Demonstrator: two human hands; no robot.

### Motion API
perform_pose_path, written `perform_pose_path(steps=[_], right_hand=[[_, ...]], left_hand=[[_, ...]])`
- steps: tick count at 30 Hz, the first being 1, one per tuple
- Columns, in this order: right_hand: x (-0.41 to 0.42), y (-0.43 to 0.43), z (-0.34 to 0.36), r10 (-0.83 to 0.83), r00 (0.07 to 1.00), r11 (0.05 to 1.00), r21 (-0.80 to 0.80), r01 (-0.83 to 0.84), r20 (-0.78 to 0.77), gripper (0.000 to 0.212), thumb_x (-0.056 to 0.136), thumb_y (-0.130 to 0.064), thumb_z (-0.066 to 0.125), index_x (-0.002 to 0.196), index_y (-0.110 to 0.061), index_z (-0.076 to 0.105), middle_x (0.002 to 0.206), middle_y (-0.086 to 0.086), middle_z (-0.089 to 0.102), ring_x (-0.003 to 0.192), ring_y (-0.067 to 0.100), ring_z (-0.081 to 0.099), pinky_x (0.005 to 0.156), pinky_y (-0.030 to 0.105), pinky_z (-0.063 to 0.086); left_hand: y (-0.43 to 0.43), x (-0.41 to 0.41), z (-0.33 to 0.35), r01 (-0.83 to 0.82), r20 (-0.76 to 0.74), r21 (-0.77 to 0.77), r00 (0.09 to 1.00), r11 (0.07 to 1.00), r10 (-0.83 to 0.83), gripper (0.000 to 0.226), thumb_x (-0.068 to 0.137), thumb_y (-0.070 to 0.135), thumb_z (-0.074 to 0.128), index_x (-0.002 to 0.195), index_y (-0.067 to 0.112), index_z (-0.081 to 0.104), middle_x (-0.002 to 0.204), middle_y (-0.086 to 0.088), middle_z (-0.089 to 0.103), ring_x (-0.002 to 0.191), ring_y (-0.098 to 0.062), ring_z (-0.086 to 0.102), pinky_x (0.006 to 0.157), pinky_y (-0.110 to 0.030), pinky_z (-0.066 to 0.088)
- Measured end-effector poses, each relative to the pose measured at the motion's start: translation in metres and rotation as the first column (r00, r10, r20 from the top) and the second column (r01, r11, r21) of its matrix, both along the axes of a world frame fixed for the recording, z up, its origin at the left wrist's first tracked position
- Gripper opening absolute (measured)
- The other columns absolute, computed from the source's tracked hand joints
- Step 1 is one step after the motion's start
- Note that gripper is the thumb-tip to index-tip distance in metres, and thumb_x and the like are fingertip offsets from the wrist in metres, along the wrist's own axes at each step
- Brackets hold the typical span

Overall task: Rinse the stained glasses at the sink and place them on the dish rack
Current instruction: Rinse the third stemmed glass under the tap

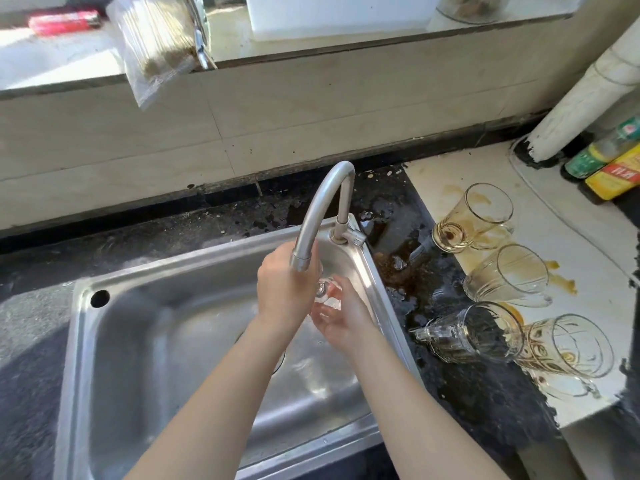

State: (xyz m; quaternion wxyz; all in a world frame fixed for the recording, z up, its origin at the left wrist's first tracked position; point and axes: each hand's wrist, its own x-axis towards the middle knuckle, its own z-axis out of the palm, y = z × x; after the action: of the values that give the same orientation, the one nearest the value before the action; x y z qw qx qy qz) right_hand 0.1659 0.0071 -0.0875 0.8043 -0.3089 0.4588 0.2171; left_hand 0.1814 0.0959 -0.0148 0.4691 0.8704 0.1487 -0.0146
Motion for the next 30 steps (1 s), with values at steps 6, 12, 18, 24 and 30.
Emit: perform_pose_path(steps=[6, 12, 18, 24, 30], right_hand=[[0.001, -0.006, 0.003, 0.057, 0.997, 0.993, -0.103, -0.051, 0.06, 0.021, 0.087, -0.033, 0.062, 0.092, -0.013, 0.057, 0.091, 0.012, 0.053, 0.065, 0.021, 0.056, 0.049, 0.024, 0.051], [0.005, -0.008, 0.012, 0.17, 0.977, 0.95, -0.286, -0.126, 0.132, 0.024, 0.084, -0.034, 0.063, 0.099, -0.015, 0.065, 0.099, 0.007, 0.058, 0.076, 0.022, 0.057, 0.049, 0.026, 0.049], [0.025, -0.002, 0.031, 0.381, 0.907, 0.822, -0.515, -0.242, 0.181, 0.031, 0.095, -0.042, 0.048, 0.095, -0.018, 0.067, 0.095, 0.002, 0.064, 0.081, 0.016, 0.061, 0.049, 0.026, 0.047], [0.03, 0.021, 0.029, 0.485, 0.835, 0.655, -0.741, -0.15, 0.26, 0.018, 0.094, -0.03, 0.053, 0.096, -0.013, 0.061, 0.087, 0.003, 0.064, 0.083, 0.021, 0.061, 0.074, 0.035, 0.05], [0.023, 0.038, 0.023, 0.562, 0.747, 0.523, -0.852, 0.011, 0.354, 0.026, 0.081, -0.034, 0.072, 0.09, -0.017, 0.054, 0.089, 0.003, 0.06, 0.076, 0.011, 0.057, 0.061, 0.02, 0.043]], left_hand=[[-0.004, 0.0, 0.008, 0.023, -0.123, 0.18, 0.992, 0.983, -0.001, 0.017, 0.084, 0.026, 0.052, 0.076, 0.011, 0.053, 0.08, -0.007, 0.059, 0.082, -0.031, 0.056, 0.077, -0.032, 0.043], [0.026, 0.019, 0.022, 0.239, -0.54, -0.181, 0.787, 0.954, -0.3, 0.017, 0.084, 0.016, 0.057, 0.084, 0.0, 0.063, 0.054, -0.011, 0.061, 0.039, -0.021, 0.058, 0.042, -0.023, 0.048], [0.057, 0.015, 0.027, 0.169, -0.604, -0.508, 0.63, 0.845, -0.489, 0.018, 0.085, 0.014, 0.064, 0.101, 0.007, 0.061, 0.065, -0.007, 0.059, 0.053, -0.02, 0.063, 0.055, -0.029, 0.057], [0.067, 0.001, 0.018, -0.106, -0.591, -0.518, 0.761, 0.849, -0.266, 0.007, 0.079, 0.015, 0.057, 0.081, 0.01, 0.053, 0.049, 0.001, 0.047, 0.04, -0.014, 0.049, 0.047, -0.022, 0.045], [0.071, -0.007, 0.012, -0.233, -0.517, -0.544, 0.85, 0.806, -0.103, 0.046, 0.092, 0.04, 0.046, 0.053, 0.019, 0.036, 0.041, 0.001, 0.042, 0.033, -0.016, 0.044, 0.044, -0.022, 0.032]])
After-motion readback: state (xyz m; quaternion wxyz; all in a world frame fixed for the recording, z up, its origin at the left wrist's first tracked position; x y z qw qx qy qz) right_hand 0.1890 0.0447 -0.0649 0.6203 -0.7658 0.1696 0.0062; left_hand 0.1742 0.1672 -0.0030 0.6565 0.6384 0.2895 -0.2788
